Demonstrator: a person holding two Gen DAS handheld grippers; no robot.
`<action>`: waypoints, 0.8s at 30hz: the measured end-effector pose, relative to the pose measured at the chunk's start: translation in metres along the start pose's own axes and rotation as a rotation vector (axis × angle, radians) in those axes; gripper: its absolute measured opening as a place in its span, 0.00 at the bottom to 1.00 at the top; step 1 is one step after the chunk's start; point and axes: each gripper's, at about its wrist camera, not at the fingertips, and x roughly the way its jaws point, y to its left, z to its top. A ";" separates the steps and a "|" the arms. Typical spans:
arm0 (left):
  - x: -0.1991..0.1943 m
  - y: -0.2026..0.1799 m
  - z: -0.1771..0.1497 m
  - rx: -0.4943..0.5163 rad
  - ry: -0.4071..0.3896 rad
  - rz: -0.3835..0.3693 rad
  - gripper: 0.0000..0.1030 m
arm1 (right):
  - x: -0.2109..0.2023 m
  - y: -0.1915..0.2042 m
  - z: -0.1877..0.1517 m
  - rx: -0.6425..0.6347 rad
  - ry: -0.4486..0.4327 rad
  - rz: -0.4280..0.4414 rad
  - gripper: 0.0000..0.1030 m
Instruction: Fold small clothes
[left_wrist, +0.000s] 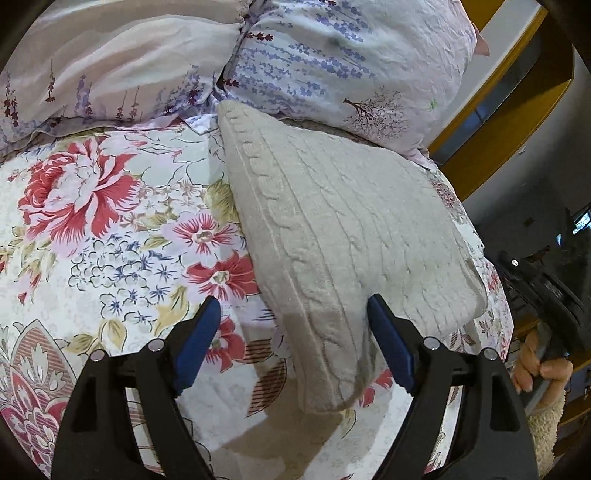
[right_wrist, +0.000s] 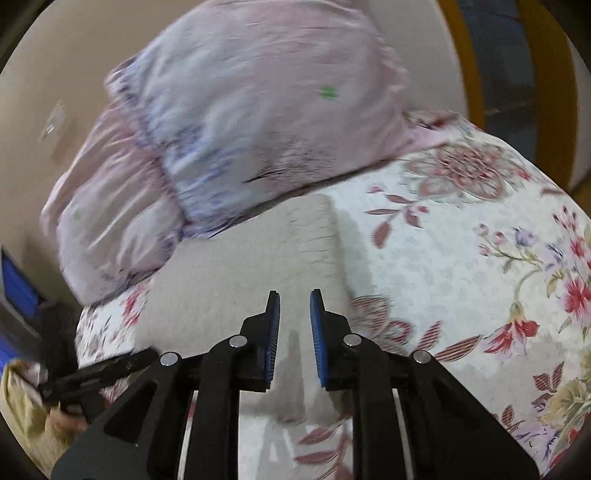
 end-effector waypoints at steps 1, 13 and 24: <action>0.000 -0.001 0.000 0.002 -0.001 0.004 0.79 | 0.000 0.004 -0.003 -0.021 0.011 0.002 0.25; 0.003 -0.003 -0.001 0.018 0.004 0.025 0.83 | 0.024 -0.001 -0.038 -0.090 0.131 -0.095 0.30; -0.007 0.000 0.006 -0.009 -0.016 -0.047 0.84 | 0.010 -0.012 -0.025 0.027 0.118 0.006 0.44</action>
